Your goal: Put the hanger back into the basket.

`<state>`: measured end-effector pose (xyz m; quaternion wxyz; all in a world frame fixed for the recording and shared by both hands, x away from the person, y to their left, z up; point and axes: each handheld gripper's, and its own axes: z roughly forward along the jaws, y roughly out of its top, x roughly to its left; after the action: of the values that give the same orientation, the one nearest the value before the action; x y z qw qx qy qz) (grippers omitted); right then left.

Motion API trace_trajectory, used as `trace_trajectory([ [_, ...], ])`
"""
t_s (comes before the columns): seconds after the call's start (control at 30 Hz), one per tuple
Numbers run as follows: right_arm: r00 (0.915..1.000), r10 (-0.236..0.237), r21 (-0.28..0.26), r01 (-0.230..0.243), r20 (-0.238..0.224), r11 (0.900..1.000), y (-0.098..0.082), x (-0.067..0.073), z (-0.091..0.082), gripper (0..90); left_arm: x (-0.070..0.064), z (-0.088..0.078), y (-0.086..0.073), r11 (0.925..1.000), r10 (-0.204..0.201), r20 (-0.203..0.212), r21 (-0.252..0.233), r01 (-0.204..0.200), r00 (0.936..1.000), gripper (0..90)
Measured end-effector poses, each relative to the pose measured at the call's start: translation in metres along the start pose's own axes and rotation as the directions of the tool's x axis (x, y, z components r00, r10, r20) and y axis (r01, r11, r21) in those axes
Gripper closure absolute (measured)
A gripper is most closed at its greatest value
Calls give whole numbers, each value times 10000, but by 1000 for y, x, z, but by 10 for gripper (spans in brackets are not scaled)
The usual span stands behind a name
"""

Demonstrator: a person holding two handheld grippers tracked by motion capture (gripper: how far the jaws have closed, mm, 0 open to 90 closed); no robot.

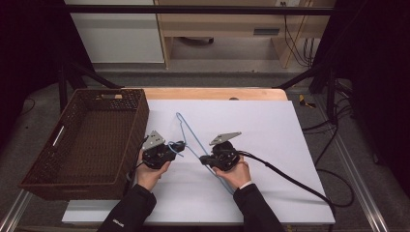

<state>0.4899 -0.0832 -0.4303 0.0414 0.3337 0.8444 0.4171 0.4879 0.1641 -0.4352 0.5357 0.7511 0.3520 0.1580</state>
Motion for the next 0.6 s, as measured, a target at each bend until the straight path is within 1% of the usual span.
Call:
trace_trajectory([
  [0.1, 10000, -59, 17, 59, 24, 10000, 0, 0, 0, 875, 0, 0, 0, 10000, -59, 41, 54, 59, 10000, 841],
  [0.17, 9997, -214, 28, 214, 132, 9998, 0, 1, -1, 860, 0, 0, 0, 10000, -35, 69, 93, 35, 10000, 847],
  [0.2, 9989, -412, 62, 410, 236, 9991, 0, 2, -2, 803, 0, 0, 0, 9999, -43, 78, 102, 42, 10000, 847],
  [0.23, 9981, -452, 53, 450, 428, 9990, 0, 4, -3, 764, 0, 0, 1, 9999, -46, 81, 112, 45, 10000, 848],
  [0.27, 9966, -598, 107, 593, 562, 9982, 0, 4, -5, 754, -1, -1, 1, 9999, -54, 67, 136, 53, 10000, 849],
  [0.3, 9954, -684, 161, 674, 670, 9976, 1, 5, -6, 721, -1, -1, 1, 9998, -104, 45, 156, 104, 9999, 849],
  [0.33, 9923, -889, 112, 883, 859, 9960, 2, 7, -6, 678, -2, -1, 2, 9998, -90, 24, 171, 89, 10000, 849],
  [0.37, 9887, -1033, 173, 1021, 1086, 9946, 3, 9, -5, 678, -2, -1, 2, 9998, -67, -2, 185, 67, 10000, 849],
  [0.4, 9862, -1215, 287, 1190, 1125, 9925, 4, 11, -4, 674, -3, -1, 3, 9997, -5, -41, 236, 6, 10000, 849],
  [0.43, 9857, -1277, 392, 1241, 1097, 9915, 4, 14, -3, 665, -3, -1, 3, 9998, -9, -60, 218, 10, 10000, 849],
  [0.5, 9819, -1464, 649, 1393, 1204, 9881, 7, 18, 2, 672, -5, -1, 4, 9997, 19, -83, 233, -17, 10000, 849],
  [0.57, 9727, -1702, 1031, 1552, 1579, 9825, 9, 21, 6, 701, -6, -1, 4, 9997, 59, -103, 220, -57, 9999, 849],
  [0.6, 9711, -1681, 1192, 1491, 1696, 9816, 9, 22, 8, 721, -7, -1, 5, 9997, 89, -102, 240, -86, 9999, 849],
])
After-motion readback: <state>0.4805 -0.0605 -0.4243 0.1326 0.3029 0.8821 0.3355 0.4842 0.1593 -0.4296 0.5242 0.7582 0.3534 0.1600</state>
